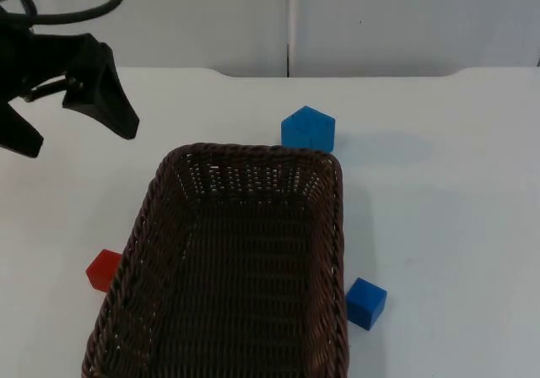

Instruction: Pick up the basket with the left hand and place the largest block into the basket with the right hand.

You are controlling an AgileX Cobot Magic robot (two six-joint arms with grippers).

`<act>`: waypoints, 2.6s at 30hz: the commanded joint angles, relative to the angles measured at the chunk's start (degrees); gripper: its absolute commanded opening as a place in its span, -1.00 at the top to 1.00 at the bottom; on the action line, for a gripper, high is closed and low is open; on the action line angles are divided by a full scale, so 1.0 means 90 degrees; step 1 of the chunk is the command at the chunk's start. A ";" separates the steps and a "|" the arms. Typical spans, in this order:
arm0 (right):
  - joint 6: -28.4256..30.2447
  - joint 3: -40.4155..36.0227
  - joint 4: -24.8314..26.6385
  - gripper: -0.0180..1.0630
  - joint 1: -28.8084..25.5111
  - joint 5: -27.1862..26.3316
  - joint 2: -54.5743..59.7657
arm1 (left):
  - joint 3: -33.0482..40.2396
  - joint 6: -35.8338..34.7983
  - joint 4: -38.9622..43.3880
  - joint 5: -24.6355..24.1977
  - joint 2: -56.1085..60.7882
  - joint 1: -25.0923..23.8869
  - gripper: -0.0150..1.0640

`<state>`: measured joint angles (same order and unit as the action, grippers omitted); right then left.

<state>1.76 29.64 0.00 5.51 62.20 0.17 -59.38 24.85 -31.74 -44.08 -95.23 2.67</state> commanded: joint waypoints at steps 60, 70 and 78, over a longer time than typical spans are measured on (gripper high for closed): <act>0.0024 -0.0009 0.0000 -0.97 -0.0041 -0.0046 -0.0019 | -0.0671 0.1105 -0.1602 0.0638 -0.2744 0.0779 -0.89; 0.0024 -0.0009 0.0000 -0.97 -0.0041 -0.0046 -0.0019 | -0.0671 0.1303 -0.1732 0.0484 -0.2946 0.0779 -0.89; 0.0024 -0.0009 0.0000 -0.97 -0.0041 -0.0046 -0.0019 | -0.0671 0.1350 -0.1777 0.0499 -0.2960 0.0779 -0.30</act>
<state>1.76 29.64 0.00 5.51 62.20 0.17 -65.28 36.61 -46.57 -39.57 -121.74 9.35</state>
